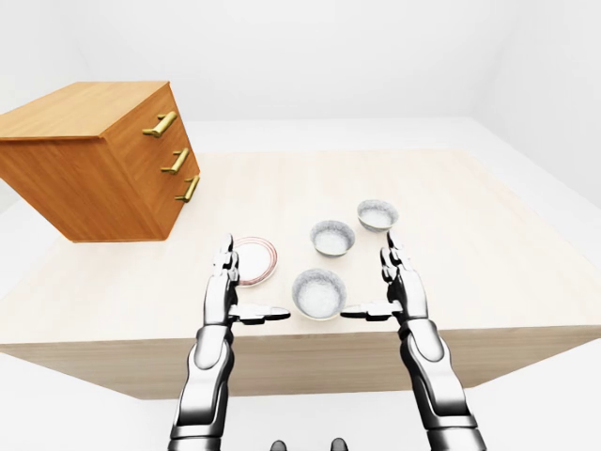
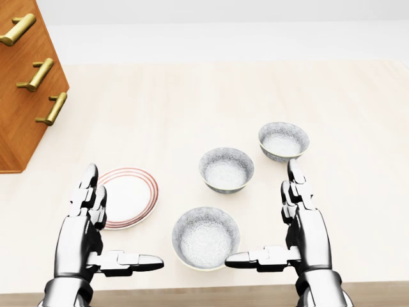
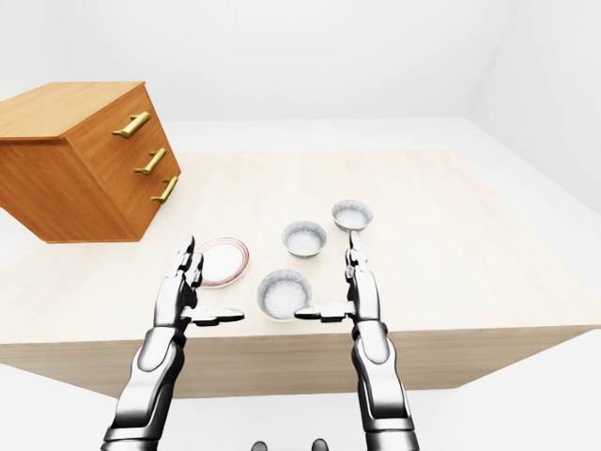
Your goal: Stack the bowl at the front on the bowl in the middle.
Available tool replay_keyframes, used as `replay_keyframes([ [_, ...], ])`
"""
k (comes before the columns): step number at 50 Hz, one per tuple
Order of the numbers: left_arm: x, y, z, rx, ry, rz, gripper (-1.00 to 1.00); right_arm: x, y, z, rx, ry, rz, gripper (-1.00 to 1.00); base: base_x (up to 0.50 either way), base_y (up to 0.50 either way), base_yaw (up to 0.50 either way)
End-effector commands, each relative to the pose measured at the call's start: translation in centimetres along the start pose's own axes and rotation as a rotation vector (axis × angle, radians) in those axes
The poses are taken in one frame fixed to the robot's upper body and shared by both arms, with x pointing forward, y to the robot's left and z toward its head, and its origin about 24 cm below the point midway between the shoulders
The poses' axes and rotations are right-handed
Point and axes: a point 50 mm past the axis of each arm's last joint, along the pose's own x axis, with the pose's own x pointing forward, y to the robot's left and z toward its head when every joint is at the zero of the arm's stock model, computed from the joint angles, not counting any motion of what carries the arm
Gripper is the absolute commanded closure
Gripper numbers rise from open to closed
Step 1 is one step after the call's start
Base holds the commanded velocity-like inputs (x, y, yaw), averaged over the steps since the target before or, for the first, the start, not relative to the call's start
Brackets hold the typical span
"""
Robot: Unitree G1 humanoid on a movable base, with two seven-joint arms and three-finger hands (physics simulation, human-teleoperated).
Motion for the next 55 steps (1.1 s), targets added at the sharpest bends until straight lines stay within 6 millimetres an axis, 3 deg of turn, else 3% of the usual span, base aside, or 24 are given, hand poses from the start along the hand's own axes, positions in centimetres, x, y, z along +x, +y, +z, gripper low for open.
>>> replay_keyframes([
  [1, 0.1, 0.9, -0.1, -0.007, -0.002, 0.004, -1.00, -0.1, -0.5, 0.1, -0.007, -0.024, 0.007, -1.00, 0.00, 0.00, 0.00],
  [17, 0.3, 0.7, -1.0, -0.006, 0.021, 0.003, -1.00, -0.5, 0.0, -0.1, -0.068, -0.047, 0.058, -1.00, 0.01, 0.00, 0.00],
  [55, 0.3, 0.9, -1.7, -0.007, 0.046, 0.003, -1.00, -0.6, 0.2, -0.4, -0.081, -0.034, 0.067, -1.00, 0.30, -0.04, 0.00],
])
